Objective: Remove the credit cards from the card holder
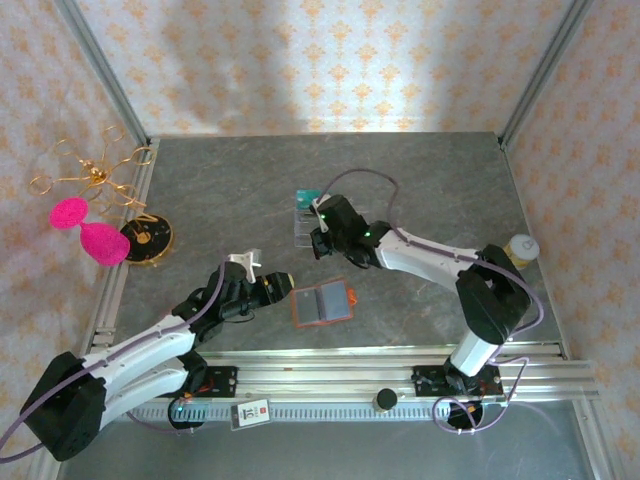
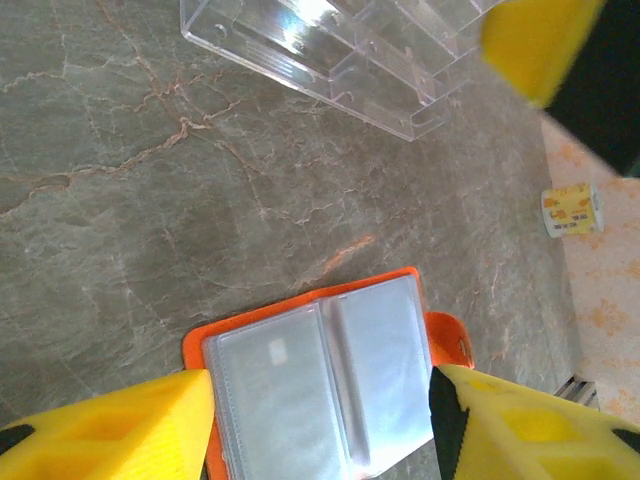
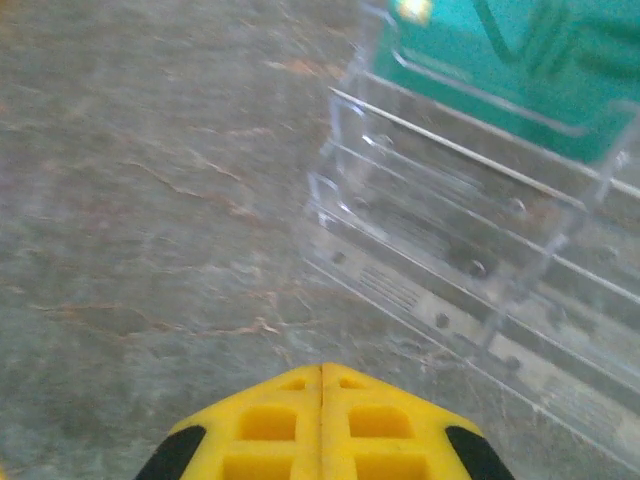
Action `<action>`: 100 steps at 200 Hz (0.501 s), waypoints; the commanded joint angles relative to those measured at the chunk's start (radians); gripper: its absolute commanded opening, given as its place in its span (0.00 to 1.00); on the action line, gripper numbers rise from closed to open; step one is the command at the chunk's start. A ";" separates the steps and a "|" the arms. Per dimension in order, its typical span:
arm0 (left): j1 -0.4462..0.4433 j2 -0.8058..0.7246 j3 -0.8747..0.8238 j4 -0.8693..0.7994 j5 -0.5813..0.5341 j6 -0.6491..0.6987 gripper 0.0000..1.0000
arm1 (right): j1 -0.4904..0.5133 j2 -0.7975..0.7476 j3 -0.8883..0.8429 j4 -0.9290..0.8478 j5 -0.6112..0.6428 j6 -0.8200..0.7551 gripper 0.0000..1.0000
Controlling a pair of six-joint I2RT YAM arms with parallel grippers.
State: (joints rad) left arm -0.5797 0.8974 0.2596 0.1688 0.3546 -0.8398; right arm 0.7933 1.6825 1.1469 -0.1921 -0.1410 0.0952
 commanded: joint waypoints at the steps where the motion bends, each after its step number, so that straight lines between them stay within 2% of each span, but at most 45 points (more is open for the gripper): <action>1: 0.013 -0.025 -0.008 0.002 -0.022 0.004 0.61 | 0.003 0.079 0.083 -0.044 0.153 0.088 0.00; 26: 0.012 -0.026 -0.002 0.001 -0.013 0.010 0.61 | 0.003 0.163 0.193 -0.094 0.250 0.076 0.00; 100: 0.012 -0.049 0.001 -0.022 -0.019 0.026 0.61 | -0.025 0.359 0.454 -0.218 0.320 0.038 0.00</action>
State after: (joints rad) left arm -0.5797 0.8673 0.2588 0.1684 0.3546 -0.8368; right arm 0.7818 1.9934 1.5299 -0.3347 0.1104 0.1455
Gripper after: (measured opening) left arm 0.607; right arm 0.041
